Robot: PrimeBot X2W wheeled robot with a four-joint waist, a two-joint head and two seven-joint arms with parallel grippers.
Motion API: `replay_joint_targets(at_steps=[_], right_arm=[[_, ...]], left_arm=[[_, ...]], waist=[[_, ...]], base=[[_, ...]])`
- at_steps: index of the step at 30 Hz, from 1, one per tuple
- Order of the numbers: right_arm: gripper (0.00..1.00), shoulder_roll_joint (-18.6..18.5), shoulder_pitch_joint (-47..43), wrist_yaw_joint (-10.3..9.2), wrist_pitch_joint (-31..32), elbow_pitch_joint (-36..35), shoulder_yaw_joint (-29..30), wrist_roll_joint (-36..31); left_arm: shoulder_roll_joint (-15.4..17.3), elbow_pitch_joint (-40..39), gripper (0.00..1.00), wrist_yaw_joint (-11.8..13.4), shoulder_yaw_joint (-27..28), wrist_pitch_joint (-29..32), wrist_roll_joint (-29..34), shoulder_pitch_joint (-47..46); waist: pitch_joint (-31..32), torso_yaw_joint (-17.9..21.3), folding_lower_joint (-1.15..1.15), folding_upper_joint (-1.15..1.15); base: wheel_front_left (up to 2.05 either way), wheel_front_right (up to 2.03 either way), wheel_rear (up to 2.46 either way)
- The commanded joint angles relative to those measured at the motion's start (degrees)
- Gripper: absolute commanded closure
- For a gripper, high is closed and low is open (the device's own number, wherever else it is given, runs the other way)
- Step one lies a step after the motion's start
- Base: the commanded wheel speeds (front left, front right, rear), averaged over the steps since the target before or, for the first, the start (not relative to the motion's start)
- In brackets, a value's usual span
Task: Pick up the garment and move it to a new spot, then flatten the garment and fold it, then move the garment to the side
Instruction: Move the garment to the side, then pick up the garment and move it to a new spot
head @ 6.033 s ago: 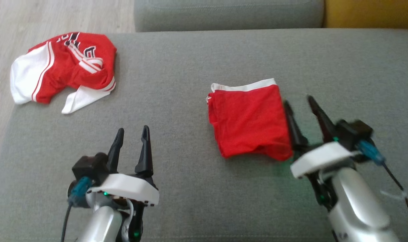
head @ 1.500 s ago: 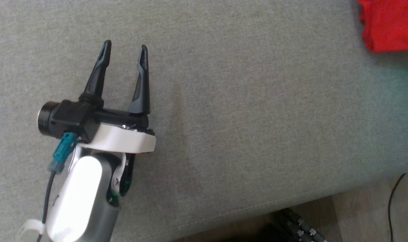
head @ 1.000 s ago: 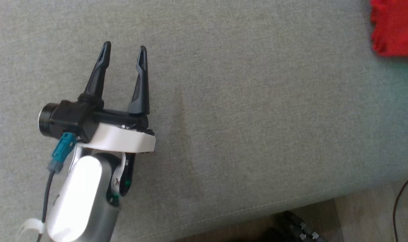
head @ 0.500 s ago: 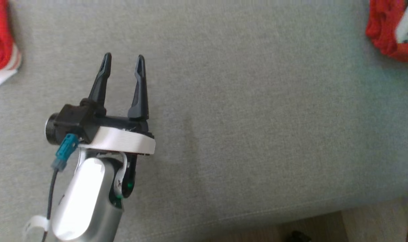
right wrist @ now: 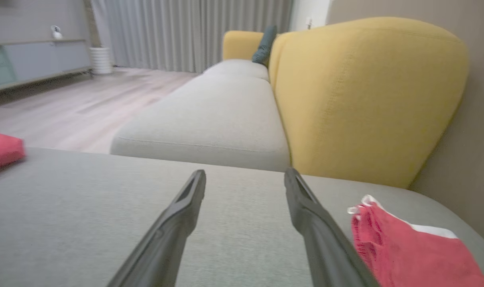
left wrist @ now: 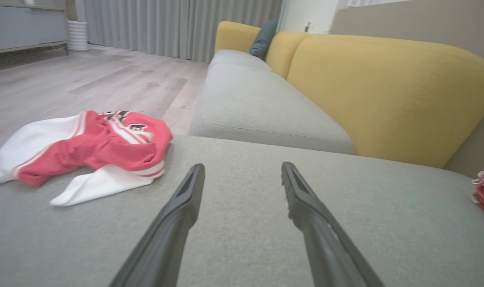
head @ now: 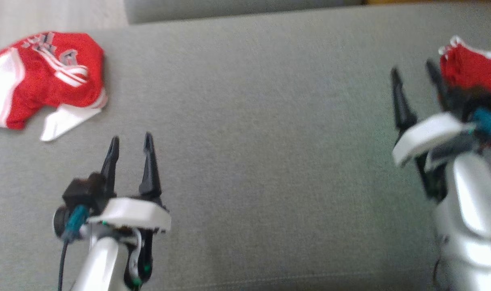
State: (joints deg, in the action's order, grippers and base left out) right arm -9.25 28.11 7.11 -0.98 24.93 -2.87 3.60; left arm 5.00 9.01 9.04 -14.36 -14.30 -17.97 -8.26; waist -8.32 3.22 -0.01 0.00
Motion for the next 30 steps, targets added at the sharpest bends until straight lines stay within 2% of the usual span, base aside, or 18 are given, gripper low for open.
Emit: replay_joint_targets(at_steps=[1, 8, 16, 30], right_arm=[[0.00, 1.0, -0.6, 0.37, -1.1, -3.3, -0.6, -0.3], [0.00, 5.8, -14.7, 0.37, -2.9, -13.1, 1.7, -0.9], [0.00, 6.3, -26.8, 0.37, -3.2, -20.2, 0.9, 3.0], [0.00, 6.4, -29.3, 0.37, -3.6, -22.5, 1.5, 4.3]], left_arm=[[0.3, -1.7, 0.00, 0.0, 2.4, -0.7, 0.0, -0.4], [-0.3, -1.4, 0.00, -0.9, 2.6, -0.7, 1.4, 5.6], [-1.3, -1.2, 0.00, -2.0, 2.0, -0.7, 2.0, 7.4], [-1.8, -1.0, 0.00, -3.1, 2.4, -0.7, 2.5, 7.3]], waist=[[3.7, -2.7, 0.01, 0.00], [7.1, -5.0, 0.01, 0.00], [8.3, -6.1, 0.01, 0.00], [8.2, -5.2, 0.01, 0.00]], base=[[0.00, 0.00, 0.00], [0.00, 0.00, 0.00], [0.00, 0.00, 0.00], [0.00, 0.00, 0.00]])
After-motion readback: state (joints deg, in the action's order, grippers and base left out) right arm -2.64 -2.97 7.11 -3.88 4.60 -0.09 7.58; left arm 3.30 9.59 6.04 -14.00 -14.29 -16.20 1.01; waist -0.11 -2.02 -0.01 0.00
